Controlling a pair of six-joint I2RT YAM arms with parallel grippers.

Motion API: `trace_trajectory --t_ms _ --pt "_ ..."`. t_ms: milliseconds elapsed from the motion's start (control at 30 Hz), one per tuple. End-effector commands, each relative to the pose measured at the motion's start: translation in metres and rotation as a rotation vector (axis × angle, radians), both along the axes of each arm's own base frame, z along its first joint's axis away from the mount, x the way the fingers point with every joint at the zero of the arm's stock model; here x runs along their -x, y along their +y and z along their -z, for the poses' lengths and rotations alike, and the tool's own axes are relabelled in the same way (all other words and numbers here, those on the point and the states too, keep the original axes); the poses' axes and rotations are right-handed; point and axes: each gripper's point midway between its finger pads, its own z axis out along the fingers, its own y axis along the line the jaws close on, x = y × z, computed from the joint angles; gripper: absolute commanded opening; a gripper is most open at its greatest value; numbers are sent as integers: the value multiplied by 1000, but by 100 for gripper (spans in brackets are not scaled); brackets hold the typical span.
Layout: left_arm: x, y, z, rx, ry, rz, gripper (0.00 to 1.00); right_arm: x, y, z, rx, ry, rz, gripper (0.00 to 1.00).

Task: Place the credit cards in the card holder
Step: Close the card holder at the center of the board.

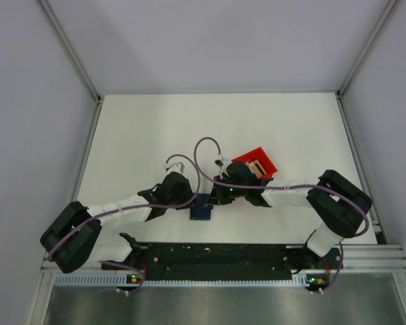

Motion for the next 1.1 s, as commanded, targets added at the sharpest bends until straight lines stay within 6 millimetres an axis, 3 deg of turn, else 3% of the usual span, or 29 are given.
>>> trace_trajectory --t_ms 0,333,600,1067 --pt "15 15 21 -77 63 16 32 -11 17 1 -50 24 12 2" --pt "13 10 16 -50 57 16 31 -6 17 17 -29 58 3 2" --pt "13 9 15 -44 58 14 31 -4 22 12 -84 63 -5 2" --pt "11 7 12 -33 57 3 31 9 17 33 36 64 -26 1"
